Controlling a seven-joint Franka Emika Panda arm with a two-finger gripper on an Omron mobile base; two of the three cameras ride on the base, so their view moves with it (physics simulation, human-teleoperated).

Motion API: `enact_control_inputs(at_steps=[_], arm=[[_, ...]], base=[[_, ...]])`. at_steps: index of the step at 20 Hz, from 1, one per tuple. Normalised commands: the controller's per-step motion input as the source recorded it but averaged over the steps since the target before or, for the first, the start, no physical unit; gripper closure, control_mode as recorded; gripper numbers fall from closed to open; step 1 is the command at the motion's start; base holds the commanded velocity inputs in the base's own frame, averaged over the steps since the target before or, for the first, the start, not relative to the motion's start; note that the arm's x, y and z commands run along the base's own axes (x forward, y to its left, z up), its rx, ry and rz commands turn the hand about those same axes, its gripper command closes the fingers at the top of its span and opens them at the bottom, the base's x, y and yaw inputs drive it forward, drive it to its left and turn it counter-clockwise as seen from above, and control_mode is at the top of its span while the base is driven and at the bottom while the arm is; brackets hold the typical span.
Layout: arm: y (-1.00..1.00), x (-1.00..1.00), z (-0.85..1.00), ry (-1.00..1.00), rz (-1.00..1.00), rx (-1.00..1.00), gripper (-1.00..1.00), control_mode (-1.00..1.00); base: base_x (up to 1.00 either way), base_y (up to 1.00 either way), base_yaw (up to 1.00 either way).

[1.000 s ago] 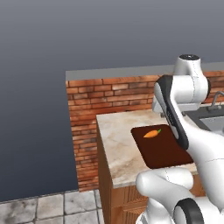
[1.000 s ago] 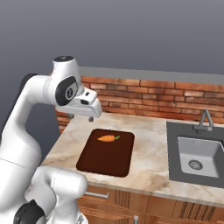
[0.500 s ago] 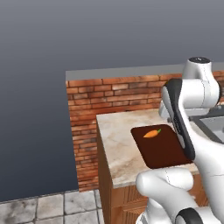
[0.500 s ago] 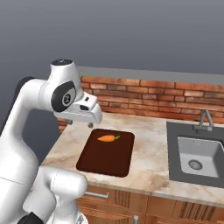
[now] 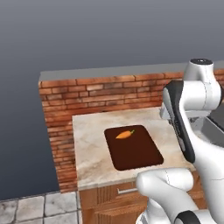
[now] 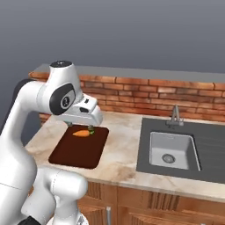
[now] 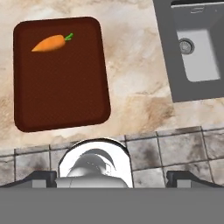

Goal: Place the two vegetables and bowl onto the tray for setting up a vegetable dip station.

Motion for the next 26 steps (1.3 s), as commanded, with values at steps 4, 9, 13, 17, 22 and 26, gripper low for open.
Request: enact_control_inputs(at_steps=[4,9,13,17,22,26], arm=[[0.0,0.0,0.0,0.0,0.0,0.0,-1.0,1.0],[0.0,0.0,0.0,0.0,0.0,0.0,-1.0,1.0],[0.0,0.0,0.0,0.0,0.0,0.0,-1.0,1.0],[0.0,0.0,0.0,0.0,0.0,0.0,-1.0,1.0],[0.0,0.0,0.0,0.0,0.0,0.0,-1.0,1.0],[0.0,0.0,0.0,0.0,0.0,0.0,-1.0,1.0]], base=[[-0.39,-0.98,-0.23],[-0.34,-0.82,-0.42],[-0.22,-0.83,-0.44],[-0.05,-0.72,-0.43],[0.0,-0.76,-0.39],[0.0,-0.64,-0.38]])
